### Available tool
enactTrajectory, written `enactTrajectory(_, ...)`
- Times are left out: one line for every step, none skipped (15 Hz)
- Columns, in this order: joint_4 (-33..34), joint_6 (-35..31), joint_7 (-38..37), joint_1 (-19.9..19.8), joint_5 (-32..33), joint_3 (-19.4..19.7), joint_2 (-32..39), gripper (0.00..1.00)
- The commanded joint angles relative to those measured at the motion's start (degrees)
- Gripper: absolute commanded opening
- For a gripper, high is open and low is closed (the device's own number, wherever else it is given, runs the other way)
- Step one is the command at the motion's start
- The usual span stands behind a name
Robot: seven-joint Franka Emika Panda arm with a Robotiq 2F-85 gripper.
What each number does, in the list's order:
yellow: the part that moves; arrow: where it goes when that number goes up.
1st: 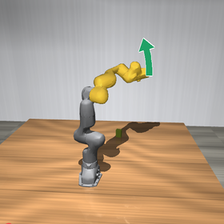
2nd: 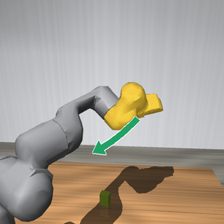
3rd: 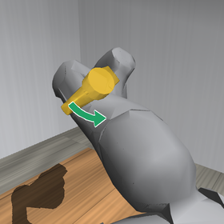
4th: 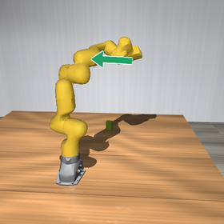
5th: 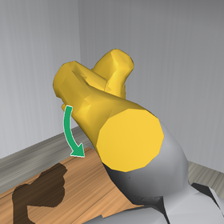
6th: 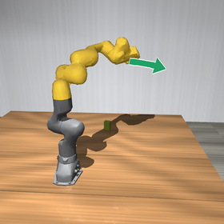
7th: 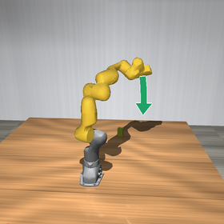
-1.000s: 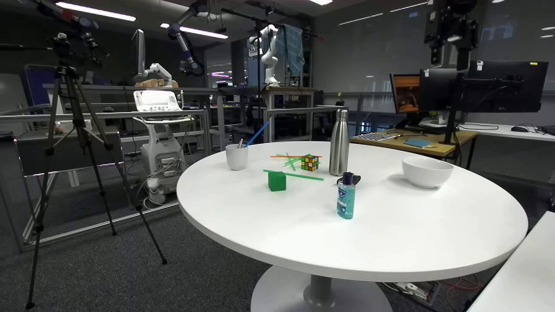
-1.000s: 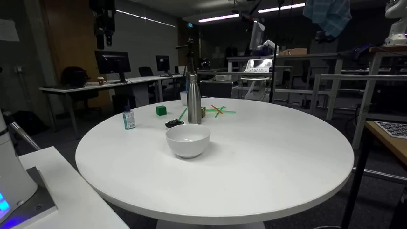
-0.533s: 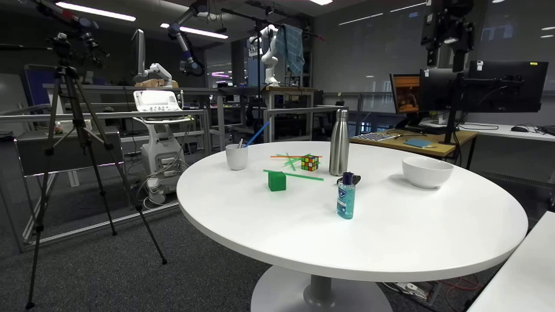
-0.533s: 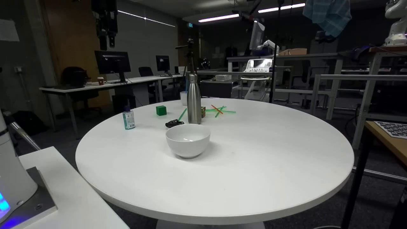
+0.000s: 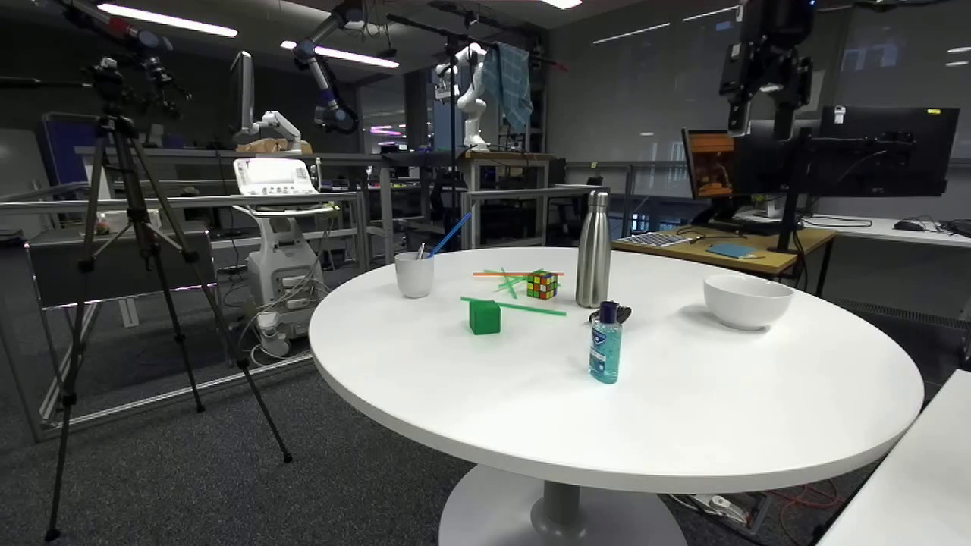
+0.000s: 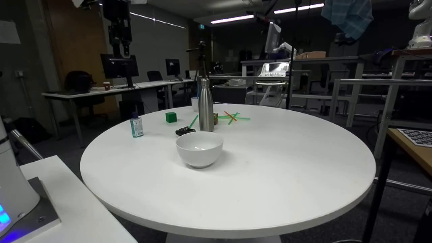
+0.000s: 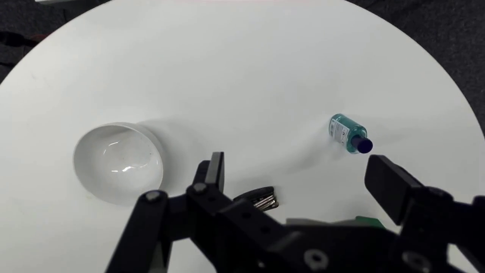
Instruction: Push the smaller bottle down
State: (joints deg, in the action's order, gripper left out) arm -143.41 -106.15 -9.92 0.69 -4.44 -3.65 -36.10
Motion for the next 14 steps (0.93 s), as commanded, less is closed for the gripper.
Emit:
enactTrajectory(-0.54,-2.89,1.73,-0.38,0.54,0.62,2.55,1.0)
enactTrajectory(-0.5,-3.22,1.91,-0.38,0.51,0.77,3.32,1.0)
enactTrajectory(-0.41,-3.64,2.22,-0.36,0.47,0.97,4.25,1.0)
enactTrajectory(-0.33,-4.29,2.4,-0.43,0.68,1.02,5.18,1.0)
enactTrajectory(-0.18,-4.82,2.69,-0.39,0.7,1.11,6.21,1.0)
enactTrajectory(-0.01,-5.45,2.77,-0.41,0.91,1.02,7.34,1.0)
enactTrajectory(0.22,-6.25,2.83,-0.33,0.96,0.89,8.64,1.0)
enactTrajectory(0.49,-6.89,3.16,-0.13,0.78,0.9,9.81,1.0)
enactTrajectory(0.73,-7.59,3.27,-0.03,0.81,0.79,11.07,1.0)
enactTrajectory(1.09,-8.24,3.46,0.12,0.71,0.74,12.36,1.0)
enactTrajectory(1.44,-8.97,3.49,0.17,0.8,0.6,13.69,1.0)
enactTrajectory(1.72,-9.57,3.53,0.22,0.93,0.48,14.87,1.0)
enactTrajectory(2.02,-10.49,2.88,0.12,1.45,0.05,16.28,1.0)
enactTrajectory(2.23,-11.08,2.71,0.16,1.56,-0.09,17.3,1.0)
